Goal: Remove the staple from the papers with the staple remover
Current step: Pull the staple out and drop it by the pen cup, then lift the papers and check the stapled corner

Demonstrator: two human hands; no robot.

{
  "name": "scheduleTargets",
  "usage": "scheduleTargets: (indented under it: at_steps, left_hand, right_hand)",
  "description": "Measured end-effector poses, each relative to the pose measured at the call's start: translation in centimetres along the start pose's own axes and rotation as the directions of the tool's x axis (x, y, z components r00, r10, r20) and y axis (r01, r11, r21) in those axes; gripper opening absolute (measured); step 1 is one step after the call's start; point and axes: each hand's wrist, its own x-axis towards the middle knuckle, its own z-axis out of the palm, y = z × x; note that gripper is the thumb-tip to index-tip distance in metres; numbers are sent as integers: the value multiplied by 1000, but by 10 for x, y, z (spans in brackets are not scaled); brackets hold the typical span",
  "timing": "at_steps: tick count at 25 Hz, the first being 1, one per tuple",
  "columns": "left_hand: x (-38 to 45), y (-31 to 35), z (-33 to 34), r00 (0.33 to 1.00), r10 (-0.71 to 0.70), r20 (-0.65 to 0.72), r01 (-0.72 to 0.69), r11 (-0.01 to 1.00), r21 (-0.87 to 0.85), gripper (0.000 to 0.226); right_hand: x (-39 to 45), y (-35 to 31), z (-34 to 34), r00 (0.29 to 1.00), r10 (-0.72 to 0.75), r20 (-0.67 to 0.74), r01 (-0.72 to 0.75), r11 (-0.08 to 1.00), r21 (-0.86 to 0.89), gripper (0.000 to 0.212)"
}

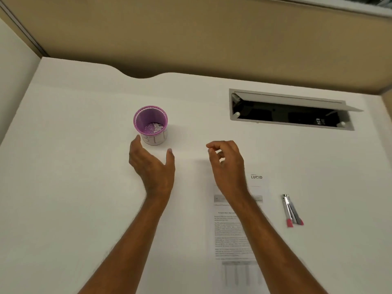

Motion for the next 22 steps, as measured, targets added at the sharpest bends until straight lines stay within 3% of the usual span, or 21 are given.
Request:
scheduleTargets:
  at_steps: [3,6,9,14,22]
  left_hand:
    - [-80,0,-4,960,145,239,-168,983,77,70]
    - [-148,-4,-6,794,313,522,-423,900,103,62]
    - [-186,-8,-5,672,350,652,-562,815,142,61]
    - [-207,-20,-1,596,355,720,-699,671,248,64]
    - [-211,-26,4,602,356,715,-725,620,302,68]
  right_hand:
    - [-60,49,-41,984,158,-80,-160,987,-24,19]
    - [-112,85,-68,956,268,-120,-279,956,-89,27]
    - [-150,105,-87,929,320,-188,-352,920,-172,36]
    - [-178,115,-99,849,461,-257,-524,793,-309,54]
    - [-156,118,-110,746,640,-184,-665,722,-191,57]
